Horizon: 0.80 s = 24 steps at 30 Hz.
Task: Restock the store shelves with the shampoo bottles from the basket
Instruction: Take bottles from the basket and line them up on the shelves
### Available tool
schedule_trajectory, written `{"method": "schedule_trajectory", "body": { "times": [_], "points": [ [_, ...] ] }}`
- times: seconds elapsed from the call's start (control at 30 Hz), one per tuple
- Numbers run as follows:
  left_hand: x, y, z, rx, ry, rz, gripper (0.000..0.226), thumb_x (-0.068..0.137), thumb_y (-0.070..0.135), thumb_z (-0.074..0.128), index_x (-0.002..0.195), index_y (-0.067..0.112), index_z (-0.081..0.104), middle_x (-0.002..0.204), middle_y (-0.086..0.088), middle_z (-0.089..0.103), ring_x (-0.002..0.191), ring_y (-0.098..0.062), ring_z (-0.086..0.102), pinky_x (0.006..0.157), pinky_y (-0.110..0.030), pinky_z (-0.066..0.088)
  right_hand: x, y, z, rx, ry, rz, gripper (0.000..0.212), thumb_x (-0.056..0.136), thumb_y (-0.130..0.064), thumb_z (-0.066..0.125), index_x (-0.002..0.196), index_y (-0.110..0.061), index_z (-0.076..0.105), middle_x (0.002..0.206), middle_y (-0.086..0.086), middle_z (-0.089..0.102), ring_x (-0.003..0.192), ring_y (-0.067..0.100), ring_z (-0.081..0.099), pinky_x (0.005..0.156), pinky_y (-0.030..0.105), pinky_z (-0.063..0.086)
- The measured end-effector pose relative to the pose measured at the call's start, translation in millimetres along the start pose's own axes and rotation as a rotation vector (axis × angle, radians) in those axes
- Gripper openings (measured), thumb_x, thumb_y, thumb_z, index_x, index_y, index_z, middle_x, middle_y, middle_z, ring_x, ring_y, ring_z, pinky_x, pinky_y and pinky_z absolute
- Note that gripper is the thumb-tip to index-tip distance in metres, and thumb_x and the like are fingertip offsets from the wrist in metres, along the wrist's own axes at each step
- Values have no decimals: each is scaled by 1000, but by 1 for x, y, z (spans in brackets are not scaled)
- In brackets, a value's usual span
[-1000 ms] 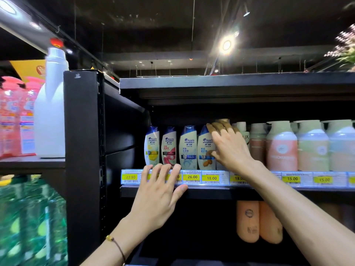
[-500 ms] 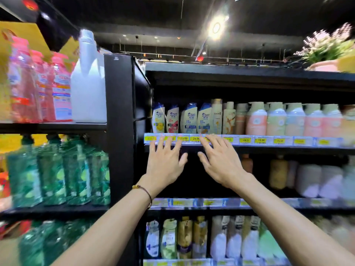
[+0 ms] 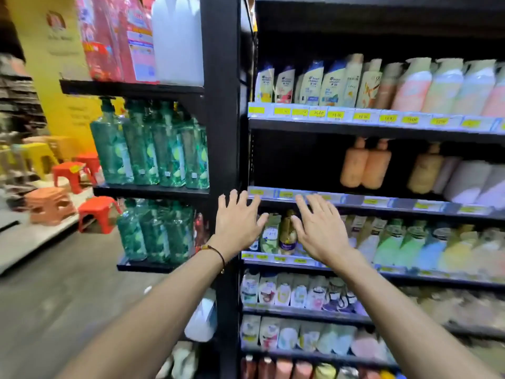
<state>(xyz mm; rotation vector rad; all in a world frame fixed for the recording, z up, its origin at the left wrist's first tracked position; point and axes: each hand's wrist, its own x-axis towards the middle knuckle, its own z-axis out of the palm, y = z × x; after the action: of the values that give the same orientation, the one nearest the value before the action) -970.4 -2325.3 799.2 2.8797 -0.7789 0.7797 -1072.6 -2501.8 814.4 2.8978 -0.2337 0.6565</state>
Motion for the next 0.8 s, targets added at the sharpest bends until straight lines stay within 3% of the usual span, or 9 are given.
{"method": "schedule_trajectory", "body": {
  "times": [0.23,0.43,0.8],
  "points": [
    [-103,-9,43,18,-169,-40,62,99,61,38,148,23,42,146,-8,48,139,-33,38,112,-52,29,-68,-47,60,159,-125,-103,58,106,-37,37,156,-7,30,158,15,37,149,29,30,120,43,24],
    [-194,-36,83,8,-363,-138,58,98,60,42,142,22,46,144,-9,49,138,-33,37,111,-52,29,-135,-110,123,229,-297,-173,60,106,-37,37,158,-8,28,158,15,36,149,31,29,120,45,24],
    [-332,-166,197,-86,-609,-157,53,100,54,41,141,20,48,140,-10,52,131,-33,44,104,-47,34,-228,-284,249,263,-622,-154,61,105,-35,38,160,-12,22,163,12,30,152,29,23,122,42,23]
  ]
}}
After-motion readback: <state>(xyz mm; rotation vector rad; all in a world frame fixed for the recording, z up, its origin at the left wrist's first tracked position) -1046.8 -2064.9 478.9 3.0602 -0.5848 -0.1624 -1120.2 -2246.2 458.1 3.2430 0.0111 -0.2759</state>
